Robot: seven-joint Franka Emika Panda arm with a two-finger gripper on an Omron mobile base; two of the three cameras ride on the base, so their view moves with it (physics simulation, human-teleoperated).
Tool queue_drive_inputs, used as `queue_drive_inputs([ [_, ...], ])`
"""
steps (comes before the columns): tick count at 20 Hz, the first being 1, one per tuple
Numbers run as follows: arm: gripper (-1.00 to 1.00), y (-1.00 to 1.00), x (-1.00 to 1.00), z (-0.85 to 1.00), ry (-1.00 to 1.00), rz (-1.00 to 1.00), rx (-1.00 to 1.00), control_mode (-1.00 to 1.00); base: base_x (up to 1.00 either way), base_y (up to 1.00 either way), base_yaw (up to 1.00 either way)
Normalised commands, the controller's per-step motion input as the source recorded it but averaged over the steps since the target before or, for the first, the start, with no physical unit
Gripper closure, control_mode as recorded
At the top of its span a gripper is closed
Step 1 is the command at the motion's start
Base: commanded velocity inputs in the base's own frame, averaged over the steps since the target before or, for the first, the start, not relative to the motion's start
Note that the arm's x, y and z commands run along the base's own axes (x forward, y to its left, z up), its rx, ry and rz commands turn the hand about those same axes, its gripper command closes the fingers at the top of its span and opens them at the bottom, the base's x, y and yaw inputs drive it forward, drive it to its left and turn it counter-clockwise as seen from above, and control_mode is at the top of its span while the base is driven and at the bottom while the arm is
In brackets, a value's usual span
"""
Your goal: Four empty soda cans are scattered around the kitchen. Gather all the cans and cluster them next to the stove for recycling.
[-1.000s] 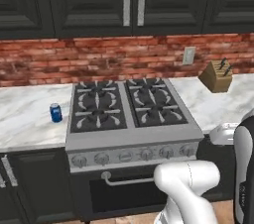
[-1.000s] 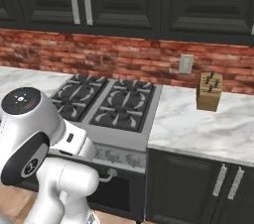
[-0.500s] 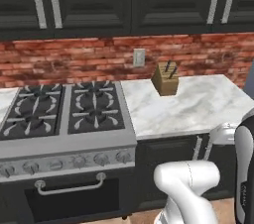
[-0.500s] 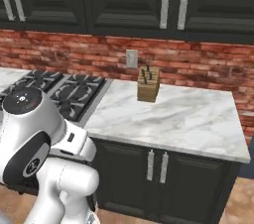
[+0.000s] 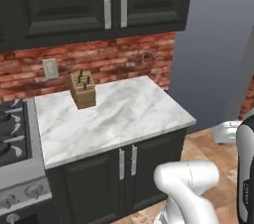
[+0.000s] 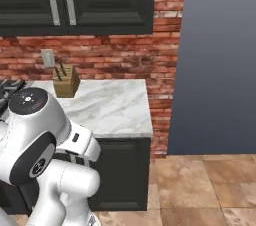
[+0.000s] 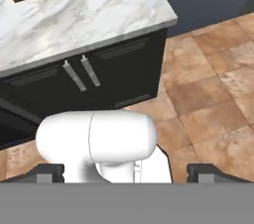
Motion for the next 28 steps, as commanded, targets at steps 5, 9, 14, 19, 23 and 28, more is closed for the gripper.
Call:
queue_drive_inputs([
  [5, -1.0, 0.0, 0.0, 0.0, 0.0, 0.0, 0.0, 1.0, -0.02, -0.76, -0.56],
  [9, -1.0, 0.0, 0.0, 0.0, 0.0, 0.0, 0.0, 1.0, 0.0, -0.86, -0.59],
  [14, -1.0, 0.0, 0.0, 0.0, 0.0, 0.0, 0.0, 1.0, 0.0, -0.97, -0.58],
  [19, -1.0, 0.0, 0.0, 0.0, 0.0, 0.0, 0.0, 1.0, 0.01, -0.95, -0.55],
  [23, -1.0, 0.0, 0.0, 0.0, 0.0, 0.0, 0.0, 1.0, 0.36, -0.7, -0.46],
  [28, -1.0, 0.0, 0.0, 0.0, 0.0, 0.0, 0.0, 1.0, 0.78, -0.44, -0.4],
])
